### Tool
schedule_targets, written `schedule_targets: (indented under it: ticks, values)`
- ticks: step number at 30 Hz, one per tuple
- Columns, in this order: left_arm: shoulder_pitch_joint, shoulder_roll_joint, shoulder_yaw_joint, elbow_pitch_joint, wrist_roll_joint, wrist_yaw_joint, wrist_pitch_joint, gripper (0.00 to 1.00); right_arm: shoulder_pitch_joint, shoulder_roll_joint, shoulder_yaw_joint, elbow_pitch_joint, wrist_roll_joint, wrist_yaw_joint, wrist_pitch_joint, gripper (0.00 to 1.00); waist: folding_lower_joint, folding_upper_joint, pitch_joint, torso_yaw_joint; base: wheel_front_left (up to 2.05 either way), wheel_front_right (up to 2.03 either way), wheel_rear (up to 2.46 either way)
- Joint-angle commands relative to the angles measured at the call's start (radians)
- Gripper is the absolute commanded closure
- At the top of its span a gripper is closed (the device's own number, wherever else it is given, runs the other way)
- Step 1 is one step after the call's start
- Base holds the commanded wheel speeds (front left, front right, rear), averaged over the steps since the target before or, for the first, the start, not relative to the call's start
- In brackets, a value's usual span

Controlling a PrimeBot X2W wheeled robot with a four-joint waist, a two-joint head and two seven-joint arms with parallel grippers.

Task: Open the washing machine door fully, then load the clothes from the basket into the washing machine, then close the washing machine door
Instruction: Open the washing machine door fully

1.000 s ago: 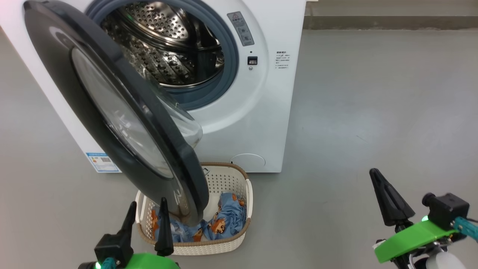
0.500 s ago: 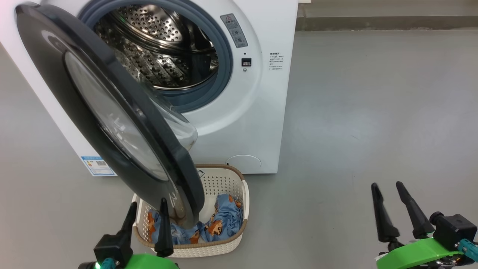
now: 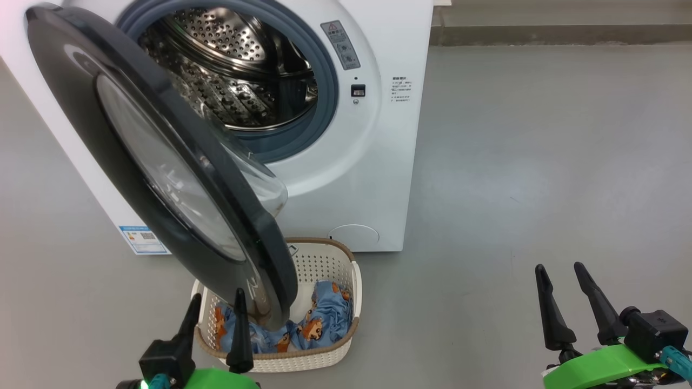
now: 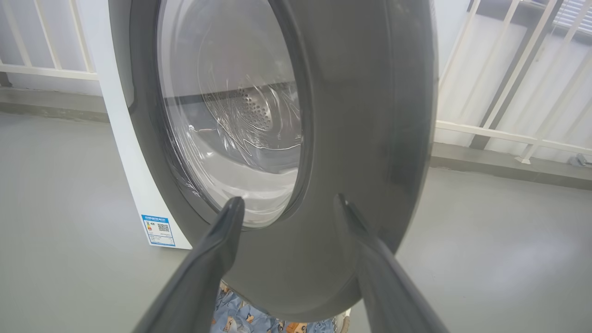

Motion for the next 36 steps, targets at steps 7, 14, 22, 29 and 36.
schedule_targets:
  ticks: [7, 14, 22, 29, 36]
  values:
    - [-0.01, 0.009, 0.03, -0.016, 0.004, 0.009, -0.006, 0.0, -0.022, -0.002, 0.019, -0.027, -0.022, 0.002, -0.012, 0.0, 0.0, 0.0, 0.004, -0.001, 0.0, 0.0, 0.0]
    - [-0.012, 0.009, 0.032, -0.016, 0.002, 0.006, -0.006, 0.0, -0.024, 0.001, 0.019, -0.023, -0.027, 0.002, -0.013, 0.0, 0.0, 0.0, 0.004, -0.002, 0.0, 0.0, 0.0]
    - [-0.011, 0.009, 0.032, -0.018, 0.0, 0.007, -0.006, 0.0, -0.024, 0.003, 0.014, -0.02, -0.033, 0.002, -0.013, 0.0, 0.0, 0.0, 0.004, 0.0, 0.0, 0.0, 0.0]
    - [-0.011, 0.009, 0.033, -0.02, 0.0, 0.006, -0.006, 0.0, -0.025, 0.006, 0.012, -0.019, -0.038, 0.002, -0.012, 0.0, 0.0, 0.0, 0.005, 0.002, 0.0, 0.0, 0.0]
    - [-0.011, 0.009, 0.033, -0.017, 0.004, 0.007, -0.006, 0.0, -0.027, 0.009, 0.011, -0.014, -0.043, 0.002, -0.008, 0.0, 0.0, 0.0, 0.006, 0.002, 0.0, 0.0, 0.0]
